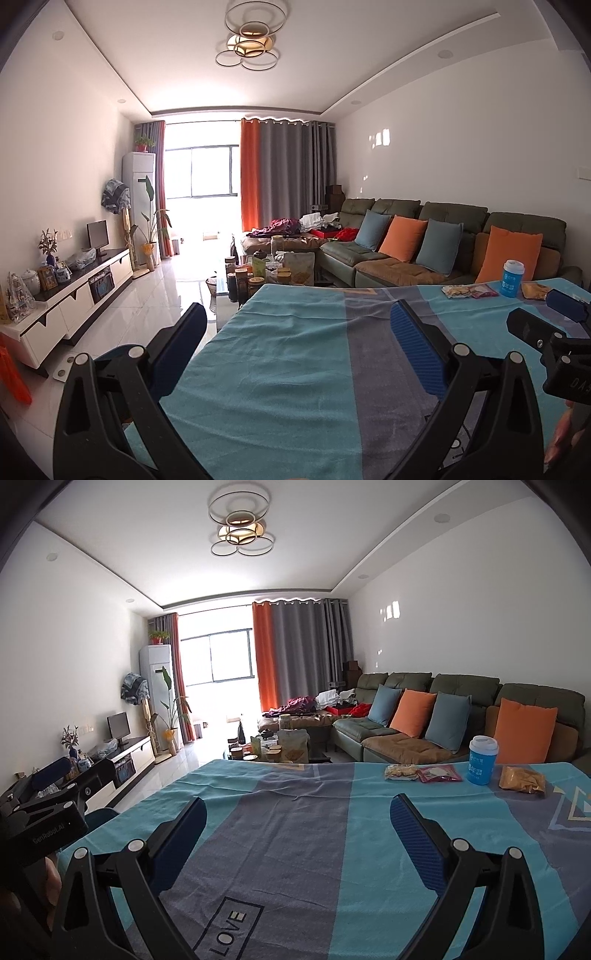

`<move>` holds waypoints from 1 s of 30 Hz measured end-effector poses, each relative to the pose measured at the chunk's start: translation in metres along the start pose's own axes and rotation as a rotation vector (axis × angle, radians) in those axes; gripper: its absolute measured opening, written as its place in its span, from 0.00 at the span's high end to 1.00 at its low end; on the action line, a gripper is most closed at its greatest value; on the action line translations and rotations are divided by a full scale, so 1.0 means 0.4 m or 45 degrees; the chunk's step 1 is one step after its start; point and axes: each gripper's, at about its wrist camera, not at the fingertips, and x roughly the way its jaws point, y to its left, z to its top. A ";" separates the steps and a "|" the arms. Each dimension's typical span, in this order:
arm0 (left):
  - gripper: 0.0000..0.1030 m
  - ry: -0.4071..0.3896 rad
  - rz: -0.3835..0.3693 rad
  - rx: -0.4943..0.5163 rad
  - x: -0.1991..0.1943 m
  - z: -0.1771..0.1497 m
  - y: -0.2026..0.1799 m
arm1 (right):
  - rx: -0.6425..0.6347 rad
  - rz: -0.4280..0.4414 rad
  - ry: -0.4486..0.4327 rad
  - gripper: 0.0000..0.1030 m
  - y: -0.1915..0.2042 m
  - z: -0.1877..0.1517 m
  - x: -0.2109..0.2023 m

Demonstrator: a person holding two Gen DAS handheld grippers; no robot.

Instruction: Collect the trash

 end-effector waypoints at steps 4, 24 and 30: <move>0.05 -0.014 0.001 0.013 -0.005 -0.002 -0.009 | 0.009 -0.004 -0.006 0.07 -0.004 0.002 -0.002; 0.05 -0.021 0.016 0.010 0.000 0.002 -0.014 | 0.017 -0.001 -0.013 0.07 -0.009 0.006 -0.002; 0.05 -0.021 0.020 0.010 0.003 0.001 -0.016 | 0.018 -0.005 -0.017 0.07 -0.005 0.004 -0.003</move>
